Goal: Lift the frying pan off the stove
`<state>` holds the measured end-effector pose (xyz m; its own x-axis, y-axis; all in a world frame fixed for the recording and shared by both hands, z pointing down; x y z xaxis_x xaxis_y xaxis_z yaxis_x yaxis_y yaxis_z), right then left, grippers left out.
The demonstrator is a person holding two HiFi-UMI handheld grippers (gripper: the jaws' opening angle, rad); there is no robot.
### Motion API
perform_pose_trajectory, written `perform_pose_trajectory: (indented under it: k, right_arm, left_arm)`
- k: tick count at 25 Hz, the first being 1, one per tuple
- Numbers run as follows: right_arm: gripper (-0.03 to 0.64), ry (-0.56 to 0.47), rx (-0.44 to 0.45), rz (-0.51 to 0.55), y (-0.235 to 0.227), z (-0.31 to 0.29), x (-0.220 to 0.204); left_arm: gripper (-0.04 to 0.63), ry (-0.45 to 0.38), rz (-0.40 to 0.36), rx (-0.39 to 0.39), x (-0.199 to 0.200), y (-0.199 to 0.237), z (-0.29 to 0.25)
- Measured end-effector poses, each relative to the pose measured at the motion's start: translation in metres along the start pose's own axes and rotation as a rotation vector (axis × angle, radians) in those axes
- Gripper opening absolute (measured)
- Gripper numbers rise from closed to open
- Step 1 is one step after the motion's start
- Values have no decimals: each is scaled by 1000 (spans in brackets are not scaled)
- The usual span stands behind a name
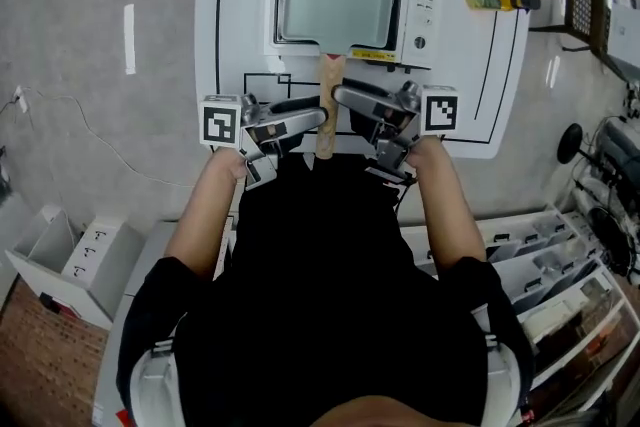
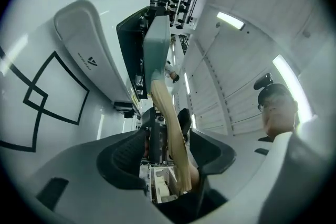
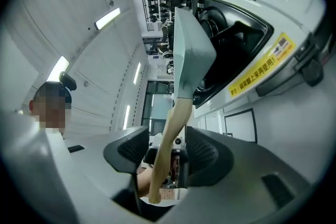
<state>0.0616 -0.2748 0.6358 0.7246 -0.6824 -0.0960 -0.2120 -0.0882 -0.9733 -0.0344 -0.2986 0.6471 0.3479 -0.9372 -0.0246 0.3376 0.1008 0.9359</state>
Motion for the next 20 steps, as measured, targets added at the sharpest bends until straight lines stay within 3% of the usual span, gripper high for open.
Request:
perform_pose_trajectory:
  k: [9,13,18,19,20]
  right_arm:
    - [213,35,-9,-42,-5,-17,0]
    - [173,40,16,-77,-4,-18,1]
    - [144,52,30,-71,-5,-19,0]
    - [146,43,32,-67,-5,-19,0]
    - [153,28,39,-59,-4,-19,0]
  left_arm:
    - [262,96,66,-50,-4,8,-23]
    - [261,114,74,-41,-5,8,-21]
    - [205,143,60,-52,-4,3,-22]
    - [119,135,58,-75,-3,0,-23]
    - [124,125,57,-97,-2,-3,-24]
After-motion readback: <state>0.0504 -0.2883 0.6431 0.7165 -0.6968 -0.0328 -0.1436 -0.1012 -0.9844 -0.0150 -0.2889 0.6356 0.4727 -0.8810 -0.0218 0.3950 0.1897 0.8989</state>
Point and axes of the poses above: the fingertips, and each gripper's own axes: z backward along the fingers, y to its left, x out of its top, the point moved 4 cm from there along z, backward along the fingers, and after that the axes turned 12 degrees about -x, right-handed, at the moved point
